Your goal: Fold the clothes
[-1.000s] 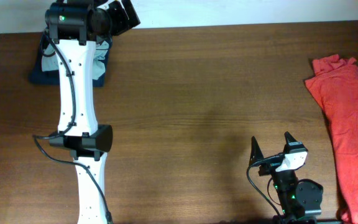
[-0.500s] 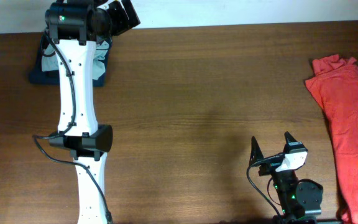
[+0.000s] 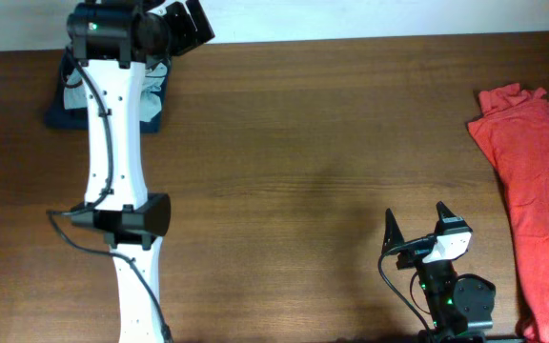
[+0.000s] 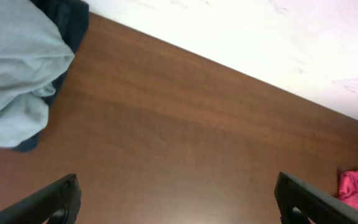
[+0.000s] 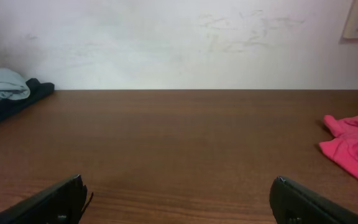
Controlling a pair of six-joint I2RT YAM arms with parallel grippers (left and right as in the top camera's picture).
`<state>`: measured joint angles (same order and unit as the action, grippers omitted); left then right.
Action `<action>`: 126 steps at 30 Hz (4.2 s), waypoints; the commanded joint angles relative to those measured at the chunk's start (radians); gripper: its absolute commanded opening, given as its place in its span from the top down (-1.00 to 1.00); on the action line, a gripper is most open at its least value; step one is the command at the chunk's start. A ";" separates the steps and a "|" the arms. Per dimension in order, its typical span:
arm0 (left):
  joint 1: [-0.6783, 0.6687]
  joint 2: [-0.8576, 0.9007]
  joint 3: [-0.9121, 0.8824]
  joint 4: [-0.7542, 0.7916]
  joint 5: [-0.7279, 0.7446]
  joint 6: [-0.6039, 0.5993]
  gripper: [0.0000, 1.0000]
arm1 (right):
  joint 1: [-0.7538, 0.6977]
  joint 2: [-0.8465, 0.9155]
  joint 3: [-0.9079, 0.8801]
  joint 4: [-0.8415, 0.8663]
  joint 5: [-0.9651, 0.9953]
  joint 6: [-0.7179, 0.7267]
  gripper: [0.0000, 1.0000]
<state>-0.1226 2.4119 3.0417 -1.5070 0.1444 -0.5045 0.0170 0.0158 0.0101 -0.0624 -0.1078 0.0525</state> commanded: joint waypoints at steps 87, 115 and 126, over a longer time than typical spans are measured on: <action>0.002 -2.387 -3.033 1.424 -0.159 0.551 -0.98 | 0.008 -0.008 -0.005 -0.008 0.015 0.006 -0.97; -0.019 -2.406 -3.033 1.424 -0.158 0.581 -0.98 | 0.008 -0.008 -0.005 -0.008 0.015 0.005 -0.97; -0.019 -2.406 -3.033 1.424 -0.158 0.581 -0.98 | 0.008 -0.008 -0.005 -0.008 0.015 0.005 -0.97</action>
<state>-0.1383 0.0154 0.0101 -0.0750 -0.0296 0.0608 0.0170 0.0139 0.0101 -0.0639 -0.1013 0.0521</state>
